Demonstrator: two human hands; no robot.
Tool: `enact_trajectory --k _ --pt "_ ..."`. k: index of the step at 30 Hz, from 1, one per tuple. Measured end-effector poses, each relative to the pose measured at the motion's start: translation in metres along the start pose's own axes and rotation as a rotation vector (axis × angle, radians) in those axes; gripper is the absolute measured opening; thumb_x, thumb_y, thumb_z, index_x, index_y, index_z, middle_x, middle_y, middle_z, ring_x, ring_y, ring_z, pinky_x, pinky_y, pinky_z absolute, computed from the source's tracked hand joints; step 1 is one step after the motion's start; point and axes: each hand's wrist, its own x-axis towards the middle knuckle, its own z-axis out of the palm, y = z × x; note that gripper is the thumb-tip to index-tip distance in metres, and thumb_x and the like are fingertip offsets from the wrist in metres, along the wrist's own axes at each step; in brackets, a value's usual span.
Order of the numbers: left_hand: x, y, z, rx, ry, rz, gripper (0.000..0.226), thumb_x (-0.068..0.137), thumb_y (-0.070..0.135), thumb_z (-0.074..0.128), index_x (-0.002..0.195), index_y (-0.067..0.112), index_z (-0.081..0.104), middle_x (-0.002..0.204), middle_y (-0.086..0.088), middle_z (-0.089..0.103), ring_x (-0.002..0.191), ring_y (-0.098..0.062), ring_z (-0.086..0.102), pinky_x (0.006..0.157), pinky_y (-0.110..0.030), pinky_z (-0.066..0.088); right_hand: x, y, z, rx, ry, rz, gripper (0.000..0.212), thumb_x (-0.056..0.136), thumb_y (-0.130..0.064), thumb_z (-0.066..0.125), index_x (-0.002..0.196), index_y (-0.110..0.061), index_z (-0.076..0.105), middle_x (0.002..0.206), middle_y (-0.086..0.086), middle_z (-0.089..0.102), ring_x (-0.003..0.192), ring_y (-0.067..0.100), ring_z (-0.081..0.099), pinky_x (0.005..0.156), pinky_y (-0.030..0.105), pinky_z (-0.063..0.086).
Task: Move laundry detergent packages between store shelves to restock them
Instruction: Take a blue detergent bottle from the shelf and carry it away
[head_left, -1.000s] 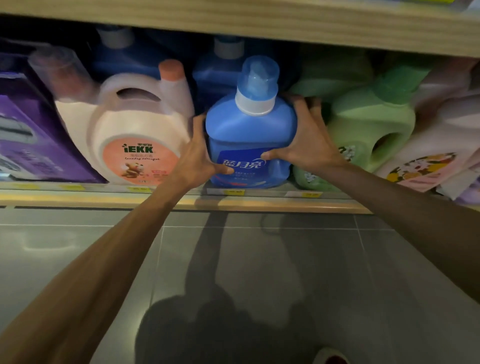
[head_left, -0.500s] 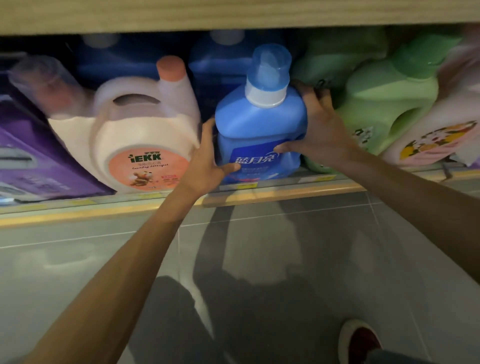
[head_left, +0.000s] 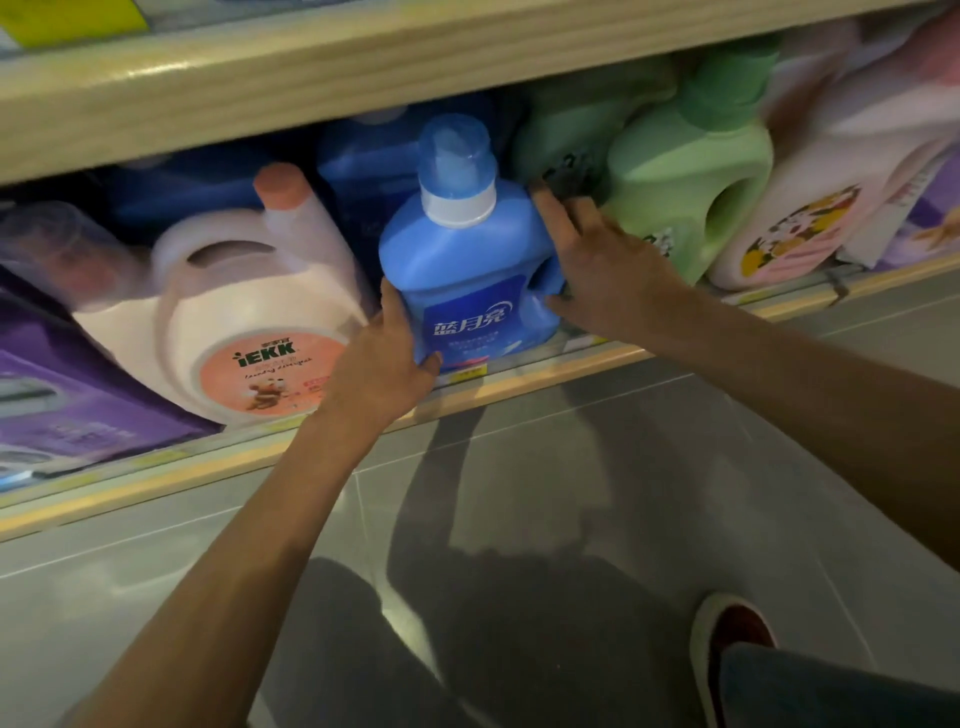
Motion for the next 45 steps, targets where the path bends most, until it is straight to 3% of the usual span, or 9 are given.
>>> enact_trajectory --k 2,5,10,16,23,30,36,45 --pt "-0.011 0.014 -0.014 0.185 -0.003 0.004 0.064 0.092 0.029 0.065 0.142 0.005 0.032 0.127 -0.023 0.061 0.111 -0.046 0.062 0.082 -0.047 0.05 -0.011 0.003 -0.008 -0.155 -0.023 0.036 0.099 0.079 -0.035 0.074 0.157 -0.016 0.015 0.142 0.018 0.037 0.118 0.04 0.051 0.089 0.049 0.048" --pt "-0.027 0.028 -0.038 0.384 -0.008 0.041 0.046 0.095 0.037 0.059 0.129 0.01 0.045 0.122 -0.017 0.064 0.109 -0.041 0.063 0.079 -0.044 0.05 -0.022 0.002 -0.021 -0.274 -0.081 0.081 0.075 0.082 -0.043 0.07 0.144 -0.015 0.037 0.145 0.018 0.033 0.124 0.039 0.043 0.096 0.05 0.043" --pt "-0.036 0.042 -0.072 0.554 -0.08 0.047 0.047 0.097 0.043 0.054 0.136 0.02 0.045 0.123 -0.009 0.063 0.112 -0.035 0.062 0.081 -0.043 0.051 -0.034 -0.004 -0.051 -0.243 -0.219 0.032 0.066 0.085 -0.047 0.063 0.14 -0.019 0.04 0.142 0.014 0.033 0.127 0.037 0.04 0.099 0.048 0.043" --pt "-0.06 0.069 -0.109 0.672 -0.182 -0.04 0.051 0.099 0.047 0.048 0.141 0.019 0.043 0.128 -0.011 0.059 0.118 -0.034 0.056 0.088 -0.042 0.046 -0.037 -0.024 -0.1 -0.189 -0.366 -0.05 0.058 0.088 -0.042 0.061 0.137 -0.017 0.043 0.143 0.014 0.033 0.127 0.036 0.041 0.098 0.045 0.041" --pt "-0.114 0.11 -0.185 0.654 -0.31 -0.172 0.054 0.097 0.05 0.051 0.143 0.022 0.042 0.139 -0.009 0.052 0.129 -0.035 0.048 0.102 -0.049 0.044 -0.05 -0.062 -0.18 -0.126 -0.483 -0.166 0.061 0.09 -0.047 0.059 0.143 -0.021 0.042 0.146 0.011 0.032 0.132 0.035 0.039 0.098 0.043 0.042" --pt "-0.167 0.158 -0.288 0.617 -0.328 -0.212 0.057 0.099 0.048 0.051 0.148 0.022 0.039 0.145 -0.006 0.048 0.131 -0.034 0.047 0.1 -0.048 0.043 -0.066 -0.091 -0.293 -0.127 -0.545 -0.122 0.051 0.089 -0.038 0.061 0.134 -0.019 0.049 0.136 0.009 0.041 0.128 0.033 0.042 0.099 0.043 0.039" --pt "-0.199 0.212 -0.381 0.527 -0.267 -0.303 0.055 0.098 0.048 0.05 0.145 0.021 0.042 0.145 -0.01 0.046 0.134 -0.037 0.044 0.103 -0.049 0.041 -0.069 -0.111 -0.402 -0.093 -0.577 -0.164 0.056 0.09 -0.045 0.061 0.138 -0.018 0.048 0.134 0.012 0.044 0.127 0.034 0.044 0.1 0.045 0.04" --pt "-0.25 0.291 -0.491 0.376 -0.133 -0.408 0.049 0.098 0.04 0.055 0.14 0.018 0.046 0.139 -0.01 0.049 0.127 -0.037 0.048 0.094 -0.049 0.046 -0.077 -0.132 -0.544 -0.104 -0.573 -0.312 0.059 0.091 -0.043 0.061 0.142 -0.02 0.044 0.142 0.014 0.039 0.13 0.036 0.042 0.099 0.044 0.041"
